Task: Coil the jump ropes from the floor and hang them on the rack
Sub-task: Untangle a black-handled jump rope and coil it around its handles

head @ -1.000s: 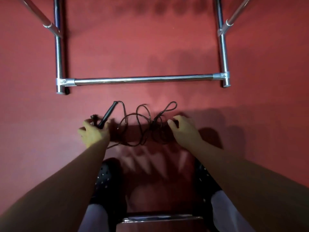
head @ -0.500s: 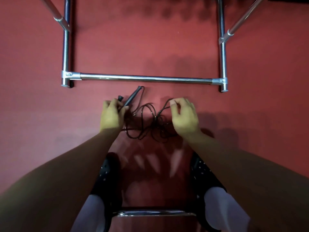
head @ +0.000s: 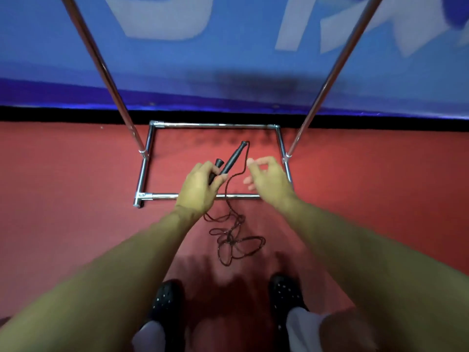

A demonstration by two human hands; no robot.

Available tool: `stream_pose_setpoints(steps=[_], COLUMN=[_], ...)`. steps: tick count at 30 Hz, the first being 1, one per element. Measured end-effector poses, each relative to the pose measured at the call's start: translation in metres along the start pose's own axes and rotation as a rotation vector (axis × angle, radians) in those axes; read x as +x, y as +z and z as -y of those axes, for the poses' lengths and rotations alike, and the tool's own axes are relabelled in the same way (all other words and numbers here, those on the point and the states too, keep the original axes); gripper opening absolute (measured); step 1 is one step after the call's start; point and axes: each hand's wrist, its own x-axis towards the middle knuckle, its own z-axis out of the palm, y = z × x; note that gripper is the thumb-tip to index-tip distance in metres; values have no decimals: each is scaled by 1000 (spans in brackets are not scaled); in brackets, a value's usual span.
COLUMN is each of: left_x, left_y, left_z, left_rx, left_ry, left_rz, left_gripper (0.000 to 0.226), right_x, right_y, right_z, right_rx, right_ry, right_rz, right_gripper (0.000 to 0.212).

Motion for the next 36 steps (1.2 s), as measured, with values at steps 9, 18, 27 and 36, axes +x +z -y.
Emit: stream_pose_setpoints(steps=[9, 18, 27, 36], left_x=[-51, -61, -47, -15], left_y=[-68, -71, -55, -56], left_z=[-127, -122, -149, -119], left_rx=[-159, -284, -69, -428], left_ry=[162, 182, 442, 200], left_rz=[-35, 6, 173, 235], left_gripper=[4, 52, 24, 24], right_x=[-89, -97, -88, -65], right_y=[-50, -77, -94, -94], right_z=[84, 44, 56, 54], right_rx=[564, 716, 780, 733], right_ry=[-31, 384, 441, 364], right_rz=[160, 395, 724, 658], right_gripper=[17, 13, 56, 33])
